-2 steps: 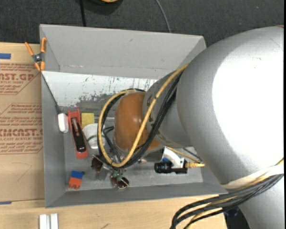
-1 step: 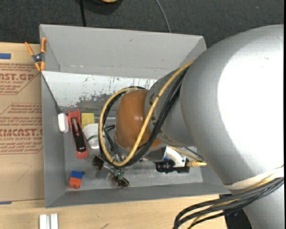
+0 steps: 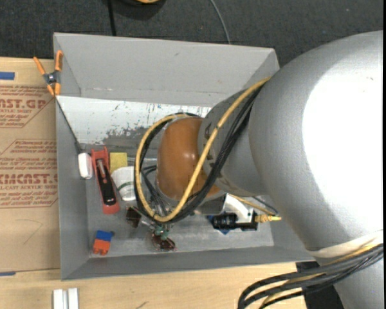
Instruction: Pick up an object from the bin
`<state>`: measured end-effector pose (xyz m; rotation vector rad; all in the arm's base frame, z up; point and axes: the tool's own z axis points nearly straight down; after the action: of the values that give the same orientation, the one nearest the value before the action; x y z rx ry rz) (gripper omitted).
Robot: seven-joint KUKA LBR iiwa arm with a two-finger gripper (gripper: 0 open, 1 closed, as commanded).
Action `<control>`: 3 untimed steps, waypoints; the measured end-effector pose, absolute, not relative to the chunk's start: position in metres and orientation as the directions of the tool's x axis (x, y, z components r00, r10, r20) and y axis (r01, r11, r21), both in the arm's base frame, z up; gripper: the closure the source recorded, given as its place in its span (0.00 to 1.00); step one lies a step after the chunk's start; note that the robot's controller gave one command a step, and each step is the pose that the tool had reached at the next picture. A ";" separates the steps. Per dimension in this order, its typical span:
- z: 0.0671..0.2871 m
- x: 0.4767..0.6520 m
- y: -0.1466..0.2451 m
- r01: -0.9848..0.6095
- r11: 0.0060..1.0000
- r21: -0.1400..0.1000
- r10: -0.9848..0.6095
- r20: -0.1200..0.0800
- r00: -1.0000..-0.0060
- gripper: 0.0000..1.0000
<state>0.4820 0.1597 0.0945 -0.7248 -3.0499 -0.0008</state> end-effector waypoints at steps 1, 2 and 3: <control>0.102 0.483 0.160 0.450 0.893 0.001 0.450 0.005 -0.893 1.00; 0.107 0.482 0.160 0.450 0.893 0.000 0.450 0.005 -0.893 1.00; 0.109 0.482 0.160 0.449 0.893 0.000 0.449 0.006 -0.893 1.00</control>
Offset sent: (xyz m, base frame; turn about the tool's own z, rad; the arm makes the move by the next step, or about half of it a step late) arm -0.0001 0.0000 0.0116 0.0000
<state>0.4825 0.1601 0.1094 -0.7242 -3.0515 -0.0026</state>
